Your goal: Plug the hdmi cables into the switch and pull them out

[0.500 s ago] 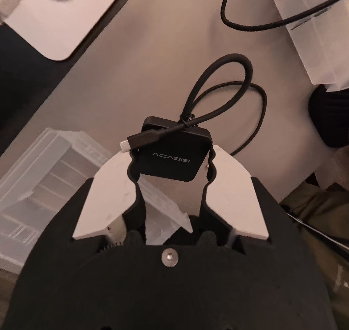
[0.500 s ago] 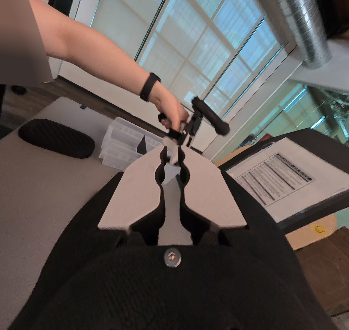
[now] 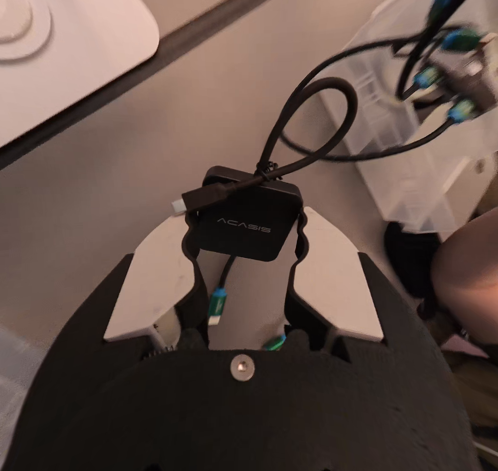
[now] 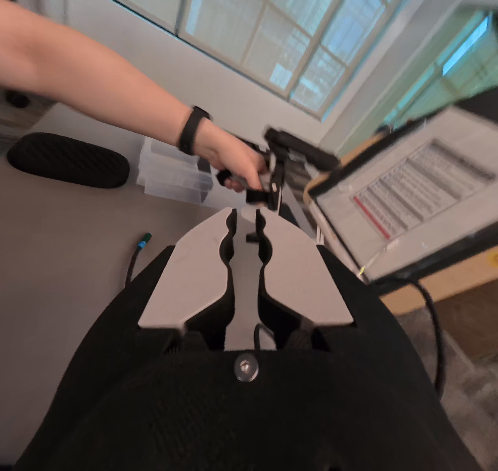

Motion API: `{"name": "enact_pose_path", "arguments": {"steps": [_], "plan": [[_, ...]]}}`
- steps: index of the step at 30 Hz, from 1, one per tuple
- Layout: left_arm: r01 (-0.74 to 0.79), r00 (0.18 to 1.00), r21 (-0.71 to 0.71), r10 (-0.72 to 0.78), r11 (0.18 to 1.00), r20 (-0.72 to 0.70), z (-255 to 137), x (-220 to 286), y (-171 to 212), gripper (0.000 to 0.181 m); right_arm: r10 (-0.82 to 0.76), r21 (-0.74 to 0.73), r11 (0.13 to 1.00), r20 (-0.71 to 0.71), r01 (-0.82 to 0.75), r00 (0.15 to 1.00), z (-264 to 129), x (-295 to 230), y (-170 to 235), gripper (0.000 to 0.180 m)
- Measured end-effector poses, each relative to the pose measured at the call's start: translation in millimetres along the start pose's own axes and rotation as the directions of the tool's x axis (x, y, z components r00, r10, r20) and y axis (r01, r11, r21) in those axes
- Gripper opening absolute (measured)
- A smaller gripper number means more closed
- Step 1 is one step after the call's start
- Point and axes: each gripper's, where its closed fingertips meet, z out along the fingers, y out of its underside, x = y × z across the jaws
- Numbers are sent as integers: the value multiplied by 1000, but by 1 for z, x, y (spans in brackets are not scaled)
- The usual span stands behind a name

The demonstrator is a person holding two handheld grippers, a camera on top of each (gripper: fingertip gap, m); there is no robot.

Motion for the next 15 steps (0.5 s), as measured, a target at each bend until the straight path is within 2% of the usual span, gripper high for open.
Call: {"name": "enact_pose_path", "arguments": {"steps": [4, 8, 11, 15], "plan": [[25, 991, 311, 18, 950, -136, -15, 24, -24, 71, 217, -126, 964, -129, -233, 968, 21, 24, 31, 16], [145, 947, 589, 60, 795, -315, -43, 53, -37, 71, 383, -121, 902, -221, -415, 897, 54, 30, 50, 20], [198, 920, 678, 106, 708, -378, -55, 68, -33, 71, 410, -143, 875, -289, -462, 865, 76, 26, 63, 25], [171, 915, 731, 169, 661, -367, -60, 81, -24, 70, 397, -140, 876, -336, -461, 854, 95, 19, 69, 31]]}}
